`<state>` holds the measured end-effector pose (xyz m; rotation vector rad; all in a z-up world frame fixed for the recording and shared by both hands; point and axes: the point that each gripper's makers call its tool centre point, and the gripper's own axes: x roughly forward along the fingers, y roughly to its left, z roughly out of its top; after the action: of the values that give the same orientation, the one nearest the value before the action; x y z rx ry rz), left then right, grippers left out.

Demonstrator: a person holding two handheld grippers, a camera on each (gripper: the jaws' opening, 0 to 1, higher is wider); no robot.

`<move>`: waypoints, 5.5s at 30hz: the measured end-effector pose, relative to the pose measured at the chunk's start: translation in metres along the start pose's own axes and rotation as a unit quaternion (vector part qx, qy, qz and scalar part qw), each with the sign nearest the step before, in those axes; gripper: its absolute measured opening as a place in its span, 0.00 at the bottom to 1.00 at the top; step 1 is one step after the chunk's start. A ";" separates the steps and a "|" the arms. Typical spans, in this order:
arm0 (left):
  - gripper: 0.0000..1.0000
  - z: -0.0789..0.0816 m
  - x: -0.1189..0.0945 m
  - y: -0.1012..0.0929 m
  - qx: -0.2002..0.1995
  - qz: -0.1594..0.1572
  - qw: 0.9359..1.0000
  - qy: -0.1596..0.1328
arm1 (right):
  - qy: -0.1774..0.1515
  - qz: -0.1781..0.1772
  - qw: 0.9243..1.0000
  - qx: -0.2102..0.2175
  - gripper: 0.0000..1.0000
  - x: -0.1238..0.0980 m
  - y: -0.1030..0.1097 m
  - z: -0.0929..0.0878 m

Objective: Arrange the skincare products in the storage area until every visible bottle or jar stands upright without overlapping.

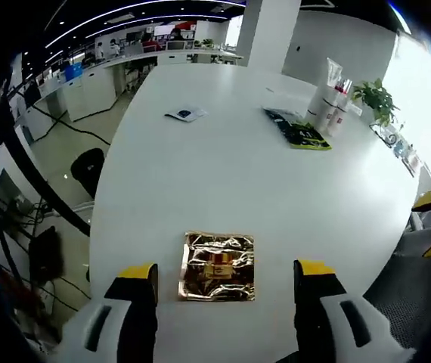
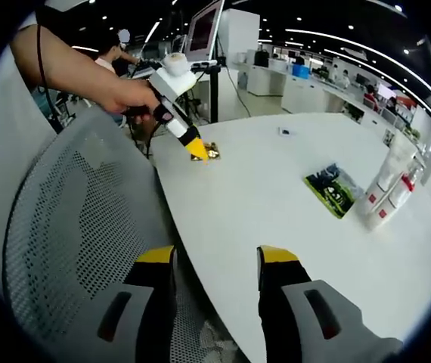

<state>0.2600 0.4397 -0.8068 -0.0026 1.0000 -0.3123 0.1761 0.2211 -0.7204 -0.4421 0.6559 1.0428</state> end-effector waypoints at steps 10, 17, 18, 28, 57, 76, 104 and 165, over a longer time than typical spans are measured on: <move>0.40 0.004 0.000 0.003 0.062 0.016 0.998 0.011 | -0.007 -0.014 1.000 0.005 0.40 -0.003 -0.007 0.002; 0.39 0.004 0.000 -0.006 0.016 -0.004 1.000 0.004 | -0.009 -0.018 1.000 0.003 0.40 -0.003 -0.008 0.003; 0.39 0.005 -0.001 -0.011 -0.012 -0.018 1.000 0.000 | -0.008 -0.018 1.000 0.003 0.40 -0.003 -0.008 0.003; 0.38 0.041 -0.037 -0.059 -0.039 -0.080 0.993 -0.081 | -0.037 0.010 0.997 0.063 0.40 -0.007 -0.006 0.013; 0.39 0.021 -0.108 -0.209 0.175 -0.162 0.962 -0.130 | -0.147 0.246 0.801 0.525 0.28 -0.007 0.009 0.058; 0.32 0.009 -0.118 -0.220 0.085 -0.229 0.961 -0.127 | -0.153 0.341 0.796 0.476 0.00 -0.033 0.002 0.058; 0.00 0.055 -0.153 -0.225 -0.238 -0.413 0.865 -0.155 | -0.178 0.449 0.758 0.438 0.03 -0.060 0.033 0.074; 0.05 -0.061 -0.043 -0.130 0.253 -0.071 0.962 0.075 | -0.160 0.075 0.861 0.477 0.00 0.139 -0.194 0.132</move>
<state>0.1544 0.3348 -0.7860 0.4200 1.0478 -0.7011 0.4353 0.3065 -0.7132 0.6498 0.8221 0.7827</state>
